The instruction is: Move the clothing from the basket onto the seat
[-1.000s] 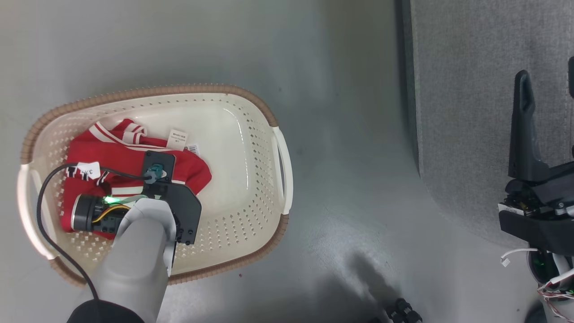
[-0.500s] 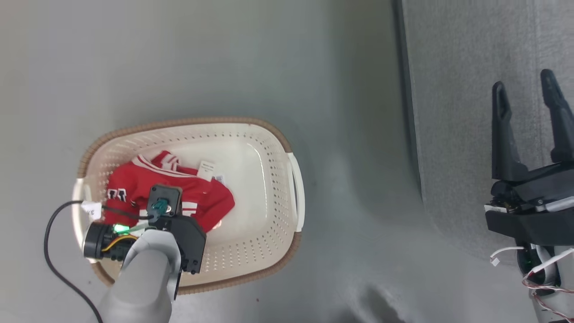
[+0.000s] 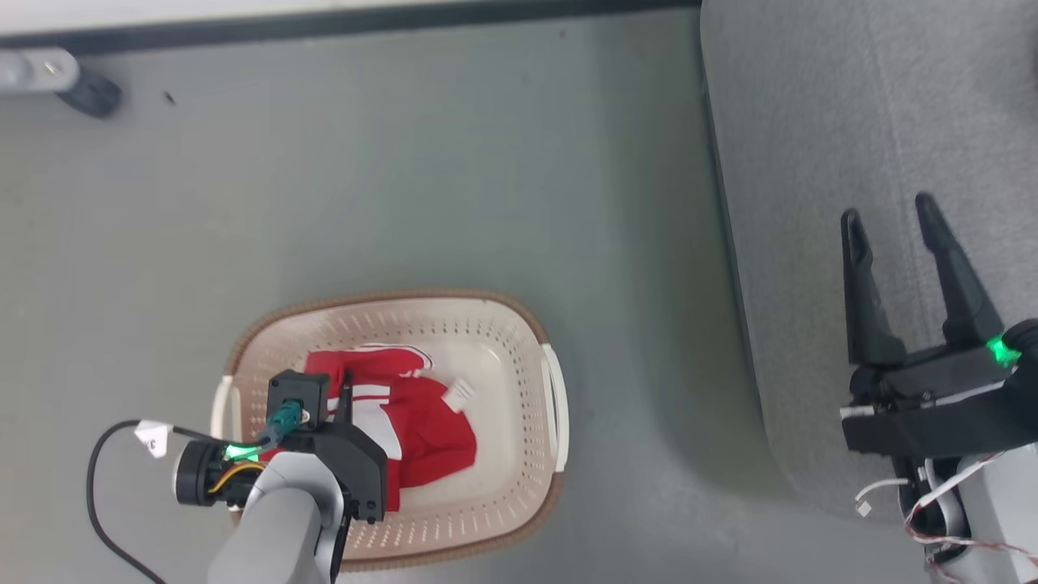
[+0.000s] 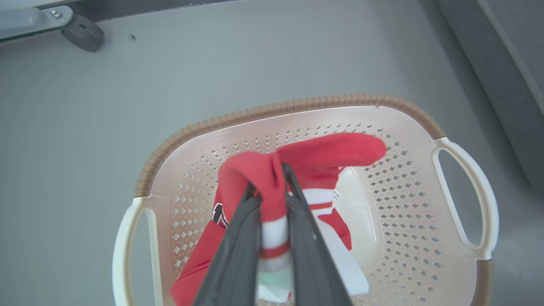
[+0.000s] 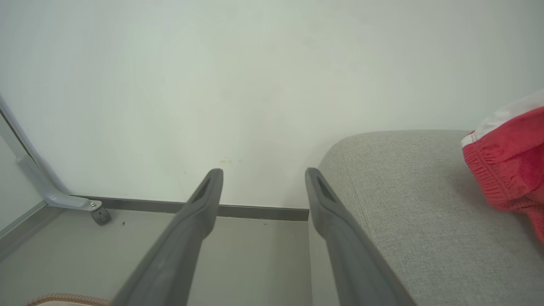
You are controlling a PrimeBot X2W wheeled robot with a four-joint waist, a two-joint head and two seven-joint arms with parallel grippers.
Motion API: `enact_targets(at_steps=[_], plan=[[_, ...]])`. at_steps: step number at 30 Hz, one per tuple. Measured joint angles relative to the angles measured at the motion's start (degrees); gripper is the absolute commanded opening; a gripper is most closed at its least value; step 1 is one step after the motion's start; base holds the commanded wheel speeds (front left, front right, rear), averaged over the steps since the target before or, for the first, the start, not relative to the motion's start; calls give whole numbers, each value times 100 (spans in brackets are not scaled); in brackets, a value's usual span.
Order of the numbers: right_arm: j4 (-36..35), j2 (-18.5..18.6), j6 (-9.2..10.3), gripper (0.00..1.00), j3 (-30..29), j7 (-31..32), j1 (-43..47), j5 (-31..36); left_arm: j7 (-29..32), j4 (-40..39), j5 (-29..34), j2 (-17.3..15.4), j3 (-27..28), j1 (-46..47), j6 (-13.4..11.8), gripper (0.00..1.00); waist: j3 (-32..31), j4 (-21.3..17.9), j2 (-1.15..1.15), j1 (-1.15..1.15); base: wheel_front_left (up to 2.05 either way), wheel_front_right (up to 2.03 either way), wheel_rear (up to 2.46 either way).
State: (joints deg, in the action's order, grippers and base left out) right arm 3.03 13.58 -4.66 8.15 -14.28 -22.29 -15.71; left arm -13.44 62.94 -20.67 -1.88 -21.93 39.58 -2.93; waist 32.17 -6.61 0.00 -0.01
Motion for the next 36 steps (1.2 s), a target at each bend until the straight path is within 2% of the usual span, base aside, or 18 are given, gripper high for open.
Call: enact_targets(at_steps=[10,19,29,36], plan=[[314,-37,-23,100,-2,0,471,-48,-81,-477,-134,0,-88,-387,145,0,-773,121,0,0,0,0,0],[479,-101,-40,100,56,0,1003,-48,-83,-1593,-498,-1,-218,-749,138,0,-1552,242,0,0,0,0,0],[480,-180,-37,100,186,0,1617,-48,-85,-2753,-448,-7,-293,-1329,82,0,-2504,327,-1,0,0,0,0],[420,-222,19,100,185,0,2072,-58,-85,-3388,-355,-25,-290,-1708,80,0,-2937,327,0,0,0,0,0]])
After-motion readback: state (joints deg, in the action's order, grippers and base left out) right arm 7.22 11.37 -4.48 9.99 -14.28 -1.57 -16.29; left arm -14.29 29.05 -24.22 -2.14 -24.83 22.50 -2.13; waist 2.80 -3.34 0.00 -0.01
